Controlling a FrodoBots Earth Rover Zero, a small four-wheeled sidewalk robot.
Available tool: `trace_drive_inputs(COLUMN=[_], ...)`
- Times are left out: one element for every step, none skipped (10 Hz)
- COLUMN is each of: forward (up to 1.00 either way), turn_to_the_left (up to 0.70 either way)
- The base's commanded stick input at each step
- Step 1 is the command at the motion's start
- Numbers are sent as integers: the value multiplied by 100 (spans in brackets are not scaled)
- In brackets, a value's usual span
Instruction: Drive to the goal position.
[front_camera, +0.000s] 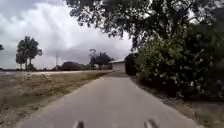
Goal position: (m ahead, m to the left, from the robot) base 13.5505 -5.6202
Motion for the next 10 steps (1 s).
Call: trace_drive_inputs(forward=[85,85,85,85,85,85,85,85,85,85], turn_to_the_left=[0,14,34,21,0,0,0,0,0,1])
